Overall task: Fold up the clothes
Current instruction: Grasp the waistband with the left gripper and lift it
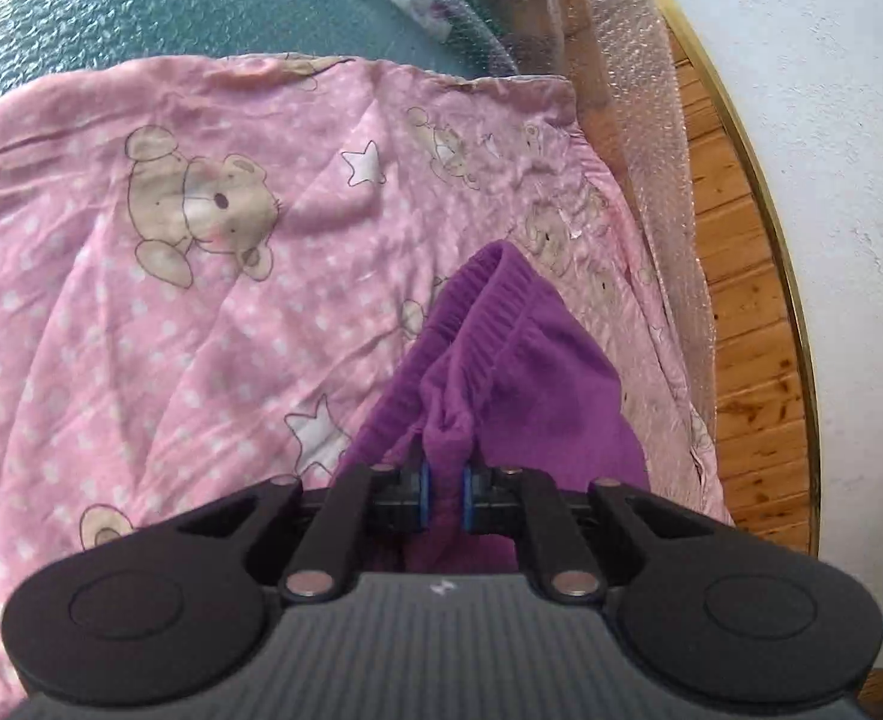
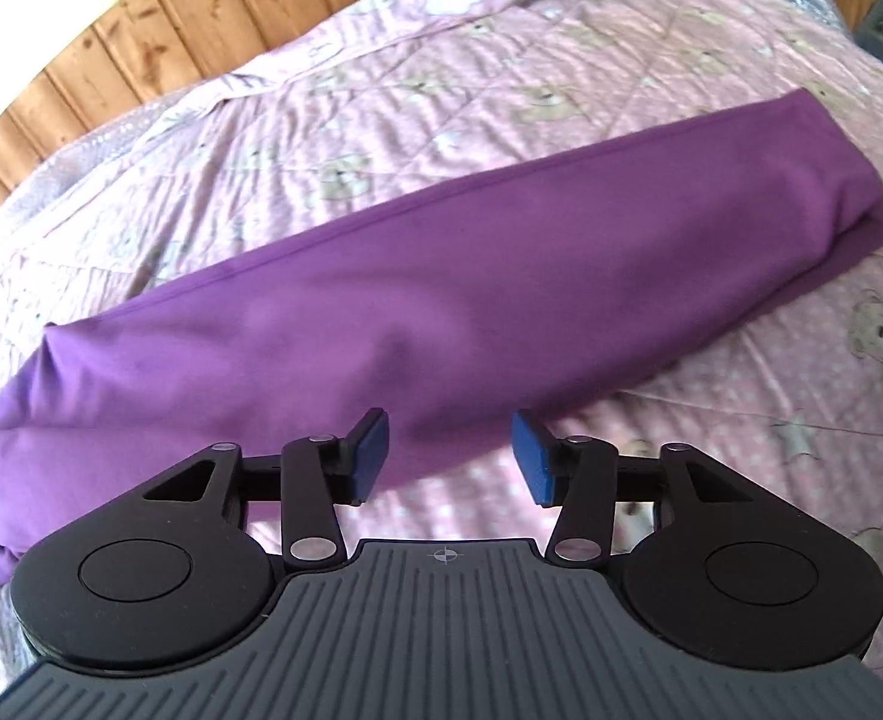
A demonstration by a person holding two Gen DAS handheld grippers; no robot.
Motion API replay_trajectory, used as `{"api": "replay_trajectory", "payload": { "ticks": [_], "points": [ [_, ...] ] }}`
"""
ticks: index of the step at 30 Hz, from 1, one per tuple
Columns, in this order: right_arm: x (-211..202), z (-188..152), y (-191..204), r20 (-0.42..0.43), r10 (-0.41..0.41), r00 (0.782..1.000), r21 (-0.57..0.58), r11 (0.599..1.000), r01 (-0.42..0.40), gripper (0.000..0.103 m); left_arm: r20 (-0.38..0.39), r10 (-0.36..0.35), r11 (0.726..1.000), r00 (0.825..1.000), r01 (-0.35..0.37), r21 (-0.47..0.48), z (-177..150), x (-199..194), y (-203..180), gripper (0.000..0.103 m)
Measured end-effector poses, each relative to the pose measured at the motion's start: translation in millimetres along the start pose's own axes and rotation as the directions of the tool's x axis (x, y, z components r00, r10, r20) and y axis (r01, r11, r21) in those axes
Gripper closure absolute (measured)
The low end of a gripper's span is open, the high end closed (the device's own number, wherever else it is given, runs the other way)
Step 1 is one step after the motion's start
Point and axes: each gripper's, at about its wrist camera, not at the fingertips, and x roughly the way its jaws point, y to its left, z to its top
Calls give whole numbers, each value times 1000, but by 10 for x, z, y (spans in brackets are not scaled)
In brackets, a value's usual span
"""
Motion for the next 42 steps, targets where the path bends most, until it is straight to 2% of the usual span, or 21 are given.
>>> {"api": "replay_trajectory", "payload": {
  "ticks": [3, 4, 5, 6, 8, 10, 12, 13, 15, 17, 20, 22, 24, 26, 27, 29, 32, 33, 38, 40, 42],
  "points": [
    [33, 23, 76, -14, 45, 999, 23, 999, -45, 52, -9, -26, 999, 1000, 26, 25, 44, -21, -42, 93],
    [41, 36, 98, -32, 106, 994, 46, 993, -104, 52, -8, -41, 999, 999, 42, 28, 55, -44, -76, 93],
    [56, 36, 158, -63, 174, 983, 54, 984, -171, 52, -6, -57, 998, 998, 57, 31, 65, -68, -110, 92],
    [70, 37, 218, -94, 241, 966, 64, 970, -236, 52, -6, -69, 997, 998, 70, 35, 72, -91, -143, 86],
    [125, -43, 508, -180, 347, 920, 20, 937, -350, 52, -18, -38, 998, 999, 39, 48, 24, -143, -175, 75],
    [177, -186, 832, -254, 382, 889, -55, 912, -407, 52, -26, 10, 996, 1000, -8, 89, -84, -235, -175, 72],
    [238, -341, 1074, -287, 380, 879, -105, 900, -423, 52, -11, 71, 991, 997, -69, 117, -202, -340, -121, 65],
    [270, -418, 1173, -298, 378, 876, -121, 896, -428, 52, 3, 100, 988, 995, -100, 121, -257, -390, -81, 64],
    [350, -533, 1265, -315, 373, 873, -113, 898, -424, 52, 22, 105, 988, 994, -107, 115, -287, -389, -31, 65],
    [418, -612, 1317, -330, 364, 871, -116, 900, -421, 52, 42, 111, 987, 993, -115, 110, -317, -388, 18, 63],
    [461, -565, 1321, -303, 347, 887, -127, 908, -399, 52, 44, 98, 986, 994, -103, 133, -271, -273, -25, 58],
    [489, -534, 1323, -285, 336, 898, -134, 914, -384, 52, 42, 99, 978, 994, -105, 182, -244, -190, -94, 60],
    [524, -464, 1290, -268, 326, 907, -126, 921, -368, 52, 44, 113, 961, 993, -120, 250, -239, -128, -170, 90],
    [566, -374, 1242, -248, 314, 917, -112, 930, -349, 52, 47, 124, 941, 991, -133, 312, -234, -74, -242, 92],
    [576, -337, 1217, -238, 304, 922, -112, 935, -337, 52, 49, 112, 948, 993, -121, 295, -215, -120, -251, 92],
    [597, -264, 1168, -218, 285, 933, -112, 943, -314, 52, 50, 63, 978, 997, -72, 197, -100, -324, -249, 93],
    [624, -167, 1072, -189, 215, 958, -123, 963, -241, 53, -13, 51, 992, 999, -49, 119, 208, -540, -202, 92],
    [653, -146, 1051, -193, 217, 957, -121, 963, -242, 55, -36, 49, 994, 998, -45, 98, 303, -595, -185, 92],
    [640, -122, 1022, -220, 230, 948, -126, 957, -262, 51, -191, 178, 973, 965, -143, 181, 367, -202, -3, 90],
    [608, -126, 1035, -237, 218, 947, -149, 955, -257, 51, -151, 194, 971, 969, -168, 172, 303, -249, 49, 85],
    [550, -121, 1050, -245, 199, 949, -178, 953, -245, 51, -84, 191, 972, 978, -177, 152, 236, -396, 75, 65]
  ]
}}
